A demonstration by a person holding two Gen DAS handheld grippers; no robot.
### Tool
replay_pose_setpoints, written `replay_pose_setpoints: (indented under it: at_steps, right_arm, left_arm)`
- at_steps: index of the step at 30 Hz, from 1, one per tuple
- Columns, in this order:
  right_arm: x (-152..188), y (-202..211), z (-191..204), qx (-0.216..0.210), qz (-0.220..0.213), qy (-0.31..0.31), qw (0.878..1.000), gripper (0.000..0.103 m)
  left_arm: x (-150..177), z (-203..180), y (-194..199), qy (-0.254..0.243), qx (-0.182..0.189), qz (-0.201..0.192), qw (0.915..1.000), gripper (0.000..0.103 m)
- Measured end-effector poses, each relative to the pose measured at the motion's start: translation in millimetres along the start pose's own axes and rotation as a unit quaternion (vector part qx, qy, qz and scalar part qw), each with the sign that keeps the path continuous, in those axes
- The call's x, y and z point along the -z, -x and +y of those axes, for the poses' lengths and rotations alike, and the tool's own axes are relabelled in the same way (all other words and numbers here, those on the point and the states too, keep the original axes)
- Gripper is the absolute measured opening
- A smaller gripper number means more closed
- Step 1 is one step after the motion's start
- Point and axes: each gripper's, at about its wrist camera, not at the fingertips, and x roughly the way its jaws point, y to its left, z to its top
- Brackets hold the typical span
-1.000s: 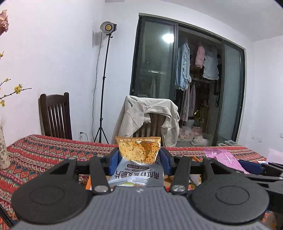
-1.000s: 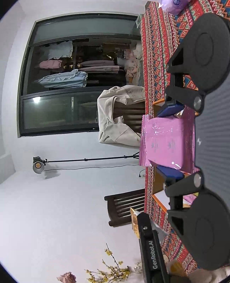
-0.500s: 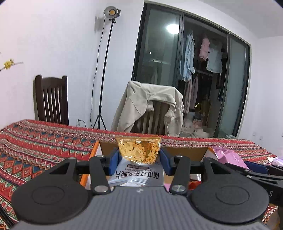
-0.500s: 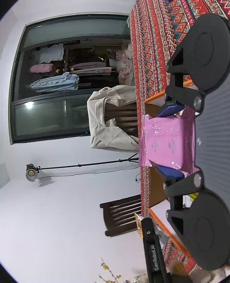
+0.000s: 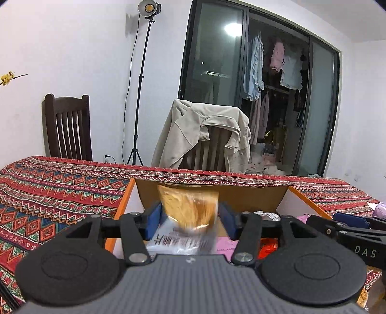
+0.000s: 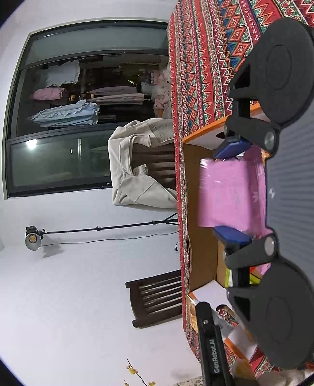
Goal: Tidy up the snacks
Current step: 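Carry both packets over the box and open both tools to drop them in, then lift both open tools out of the box and move back to the pile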
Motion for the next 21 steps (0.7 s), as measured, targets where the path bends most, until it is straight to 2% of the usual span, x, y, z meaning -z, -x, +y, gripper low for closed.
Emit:
replay_pose_setpoints:
  at_steps: [1, 2, 3, 4, 6, 21]
  right_arm:
    - [-0.2, 0.8, -1.1, -0.001, -0.001, -0.003, 1.000, 0.076]
    - [-0.3, 2.2, -2.2, -0.003, -0.003, -0.007, 1.000, 0.093]
    - [-0.1, 4.2, -3.8, -0.007, -0.007, -0.011, 1.000, 0.103]
    - [0.3, 5.7, -4.8, -0.010, -0.010, -0.013, 1.000, 0.103]
    - [0.1, 6.2, -5.3, -0.007, -0.009, -0.011, 1.000, 0.103]
    - [-0.5, 16.3, -6.5, 0.002, -0.016, -0.010, 1.000, 0.103]
  left_arm:
    - [-0.1, 0.6, 0.4, 0.001, 0.000, -0.001, 1.0000, 0.074]
    - [0.2, 1.2, 1.5, 0.003, -0.002, -0.005, 1.0000, 0.081]
    - [0.6, 1.6, 3.0, 0.004, -0.005, -0.010, 0.9999, 0.092]
    - [1.0, 1.9, 4.9, 0.004, -0.009, -0.017, 0.9998, 0.102]
    - [1.0, 2.0, 9.8, 0.009, -0.015, -0.030, 0.9994, 0.103]
    - [-6.9, 3.1, 25.6, 0.017, -0.014, -0.047, 0.9987, 0.103]
